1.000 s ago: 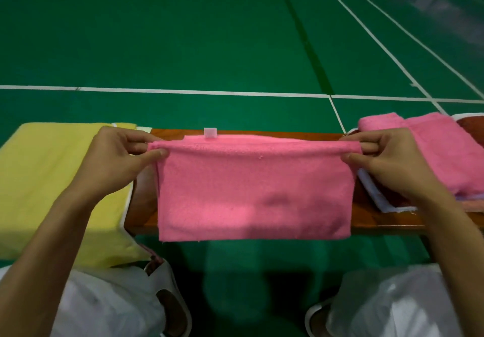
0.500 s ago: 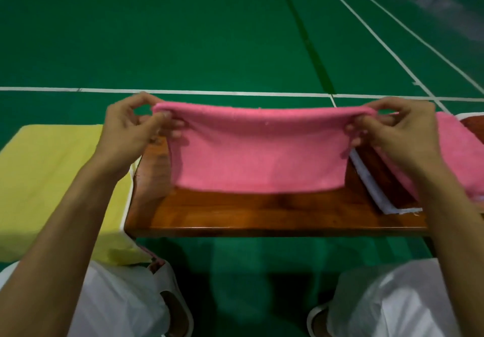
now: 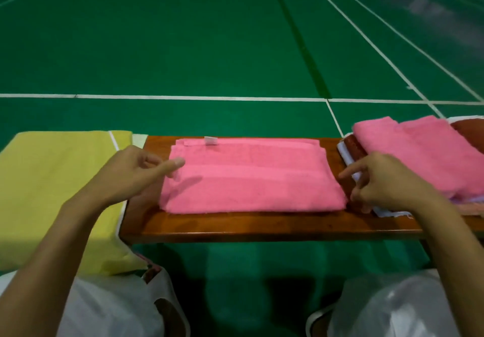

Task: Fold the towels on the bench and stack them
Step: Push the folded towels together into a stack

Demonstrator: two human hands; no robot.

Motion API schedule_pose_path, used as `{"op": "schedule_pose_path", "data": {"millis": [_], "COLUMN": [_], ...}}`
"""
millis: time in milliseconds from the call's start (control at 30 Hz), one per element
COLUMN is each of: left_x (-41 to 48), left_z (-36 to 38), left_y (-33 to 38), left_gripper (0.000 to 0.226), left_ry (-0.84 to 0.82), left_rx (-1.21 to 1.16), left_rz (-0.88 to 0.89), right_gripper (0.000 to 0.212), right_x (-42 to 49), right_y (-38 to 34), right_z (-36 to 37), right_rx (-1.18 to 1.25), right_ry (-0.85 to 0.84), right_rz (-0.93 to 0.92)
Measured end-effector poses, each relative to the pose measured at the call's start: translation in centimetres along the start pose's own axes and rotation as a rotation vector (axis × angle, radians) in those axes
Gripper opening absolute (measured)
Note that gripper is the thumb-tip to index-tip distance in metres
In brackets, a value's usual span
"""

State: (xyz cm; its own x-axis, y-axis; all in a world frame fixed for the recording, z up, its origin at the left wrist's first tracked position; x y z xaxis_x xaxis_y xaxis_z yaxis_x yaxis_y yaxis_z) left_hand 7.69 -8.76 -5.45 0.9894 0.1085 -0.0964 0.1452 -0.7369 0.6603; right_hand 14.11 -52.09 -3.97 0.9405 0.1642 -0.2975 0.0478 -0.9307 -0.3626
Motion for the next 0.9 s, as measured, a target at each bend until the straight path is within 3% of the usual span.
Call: {"op": "schedule_pose_path", "data": {"millis": [100,167,233,300,433,600,800,900], "left_x": [1.2,1.9,2.6,2.9,3.4,4.2,3.9,3.8], "left_z": [1.5,4.0,7.2,10.4,14.6,14.6,12.4,12.3], "left_y": [0.4,1.4,2.7,4.3,4.6,2.6,0.2,0.2], "left_gripper": [0.068,0.060,0.063,0.070,0.077,0.082,0.069,0.066], "left_ry": [0.296,0.315,0.223,0.122,0.014,0.007,0.060,0.073], "left_rx": [0.234,0.315,0.345,0.339,0.425,0.511,0.530,0.530], "left_rz": [0.108,0.215,0.286,0.307,0.310,0.184,0.145,0.138], "right_gripper": [0.019,0.027,0.049,0.063,0.063,0.062,0.064,0.065], "right_x": [1.0,2.0,3.4,4.6,6.0,6.5,8.0,8.0], "right_y": [-1.4,-3.3,-5.7,-8.1,-10.2,-9.4,-4.6,-3.8], "right_z": [0.3,2.1,4.9,8.1,12.7,13.2,11.2,10.8], "right_rx": [-0.089,-0.022,0.013,-0.117,-0.203,-0.275,-0.308,-0.296], "right_ry": [0.409,0.528,0.438,0.313,0.177,0.146,0.195,0.206], "right_rz": [-0.065,-0.097,-0.132,-0.244,-0.408,-0.376,-0.163,-0.162]}}
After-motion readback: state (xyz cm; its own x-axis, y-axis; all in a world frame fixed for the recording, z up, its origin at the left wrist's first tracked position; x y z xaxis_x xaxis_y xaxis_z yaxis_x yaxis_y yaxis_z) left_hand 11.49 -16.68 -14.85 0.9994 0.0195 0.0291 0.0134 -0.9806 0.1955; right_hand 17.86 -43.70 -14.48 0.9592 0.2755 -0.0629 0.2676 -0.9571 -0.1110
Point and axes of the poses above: each hand's wrist, its own x-axis towards the middle knuckle, its own z-axis out of the palm, y = z × x, the point moved 3 cm from there along x, towards the middle knuckle, and after that the axes turned 1 degree about -x, right-handed, at the moved point
